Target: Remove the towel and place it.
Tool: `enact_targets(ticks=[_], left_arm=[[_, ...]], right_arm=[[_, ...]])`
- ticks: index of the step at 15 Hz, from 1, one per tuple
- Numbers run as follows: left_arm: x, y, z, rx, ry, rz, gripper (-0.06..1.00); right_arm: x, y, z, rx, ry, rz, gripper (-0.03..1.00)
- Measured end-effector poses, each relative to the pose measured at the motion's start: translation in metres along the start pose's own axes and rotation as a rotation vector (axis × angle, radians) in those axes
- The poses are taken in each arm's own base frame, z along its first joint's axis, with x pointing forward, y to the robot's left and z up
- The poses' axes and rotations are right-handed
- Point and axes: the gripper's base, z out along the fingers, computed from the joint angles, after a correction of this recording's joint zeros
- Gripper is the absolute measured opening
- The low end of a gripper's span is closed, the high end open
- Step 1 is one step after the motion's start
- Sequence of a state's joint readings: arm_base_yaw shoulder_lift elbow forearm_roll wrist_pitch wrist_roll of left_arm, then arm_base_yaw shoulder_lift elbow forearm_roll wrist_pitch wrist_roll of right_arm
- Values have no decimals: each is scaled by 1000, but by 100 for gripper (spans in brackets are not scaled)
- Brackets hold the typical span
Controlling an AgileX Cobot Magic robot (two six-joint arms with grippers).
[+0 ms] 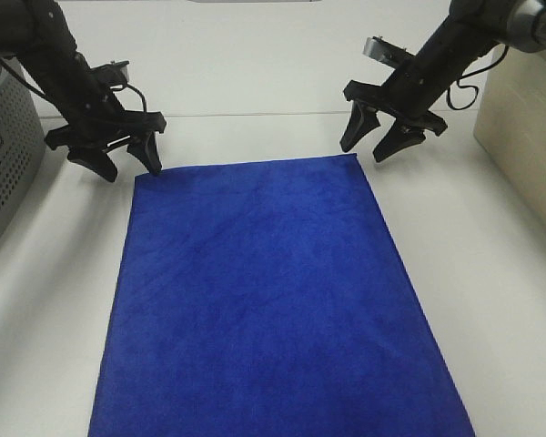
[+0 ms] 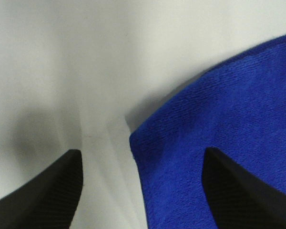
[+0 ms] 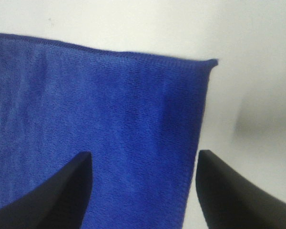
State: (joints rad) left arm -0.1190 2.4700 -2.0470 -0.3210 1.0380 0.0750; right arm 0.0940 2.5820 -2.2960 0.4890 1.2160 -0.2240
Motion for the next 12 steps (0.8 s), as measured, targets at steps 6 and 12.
enact_targets(ticks=[6, 12], left_arm=[[2, 2, 17, 37, 15, -36, 67], [-2, -3, 25, 107, -17, -39, 67]], right_arm=[[2, -27, 6, -53, -3, 49, 63], [1, -33, 26, -102, 9, 50, 62]])
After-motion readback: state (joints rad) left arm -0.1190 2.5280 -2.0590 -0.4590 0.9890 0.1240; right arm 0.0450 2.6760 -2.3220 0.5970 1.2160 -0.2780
